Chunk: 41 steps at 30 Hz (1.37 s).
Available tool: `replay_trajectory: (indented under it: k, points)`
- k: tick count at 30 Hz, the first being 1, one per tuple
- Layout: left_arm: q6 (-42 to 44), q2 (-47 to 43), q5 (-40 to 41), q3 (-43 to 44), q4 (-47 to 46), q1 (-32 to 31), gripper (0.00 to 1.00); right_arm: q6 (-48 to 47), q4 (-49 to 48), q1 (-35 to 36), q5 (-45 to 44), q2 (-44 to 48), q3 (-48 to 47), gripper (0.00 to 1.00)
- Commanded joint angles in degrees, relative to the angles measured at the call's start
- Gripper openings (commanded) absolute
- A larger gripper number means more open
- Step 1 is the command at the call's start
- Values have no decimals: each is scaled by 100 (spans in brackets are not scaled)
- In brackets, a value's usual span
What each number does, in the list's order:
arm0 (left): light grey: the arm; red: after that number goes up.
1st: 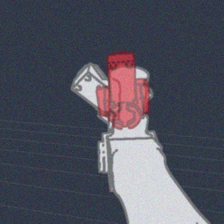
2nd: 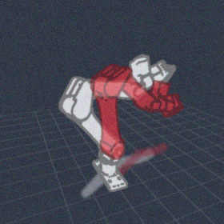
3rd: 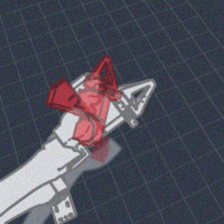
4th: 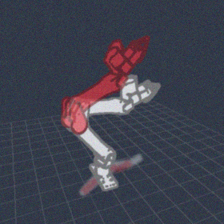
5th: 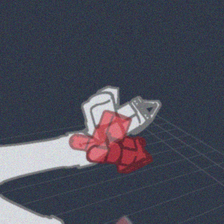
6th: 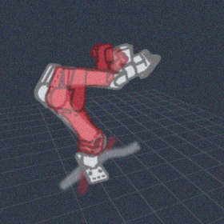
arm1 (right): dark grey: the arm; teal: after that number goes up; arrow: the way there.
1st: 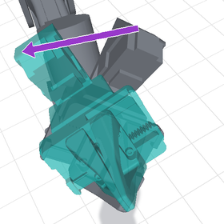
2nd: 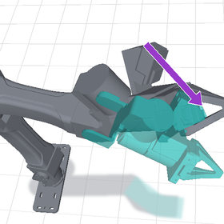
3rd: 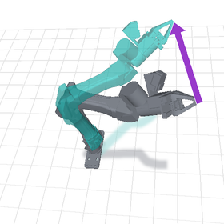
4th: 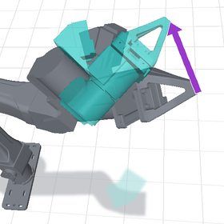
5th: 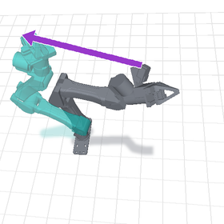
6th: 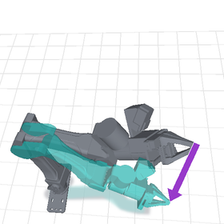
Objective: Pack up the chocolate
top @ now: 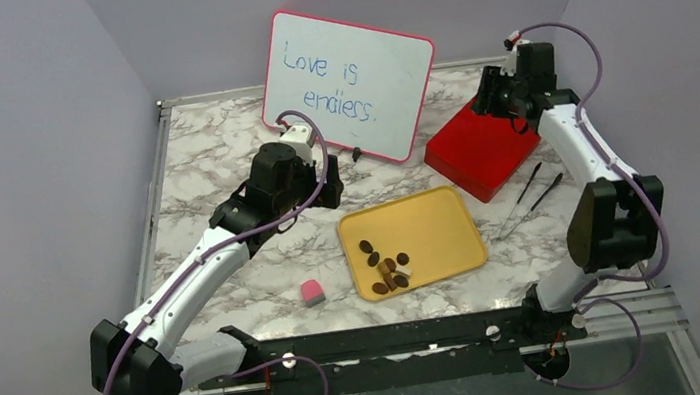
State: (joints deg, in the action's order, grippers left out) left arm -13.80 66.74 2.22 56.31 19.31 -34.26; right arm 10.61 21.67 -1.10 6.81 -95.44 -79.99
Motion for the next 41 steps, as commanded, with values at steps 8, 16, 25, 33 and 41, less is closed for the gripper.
replay_trajectory:
  k: [8, 16, 25, 33, 41]
  points:
    - [-99, -315, 36, -194, -567, -37, 99, 676, 79, 356, 1880, 2469, 1920, 100]
    - [-406, -1111, 29, -478, -752, -30, 99, 632, 563, 356, 1945, 4027, 2543, 100]
    - [-784, -2121, 62, -917, -762, -34, 99, 845, 951, 356, 2029, 5189, 2757, 100]
    - [-843, -2535, 215, -1168, -684, -30, 99, 804, 1171, 356, 2093, 5511, 2840, 100]
    - [-766, -2509, 289, -1202, -690, -36, 99, 809, 1171, 356, 2238, 5502, 2851, 100]
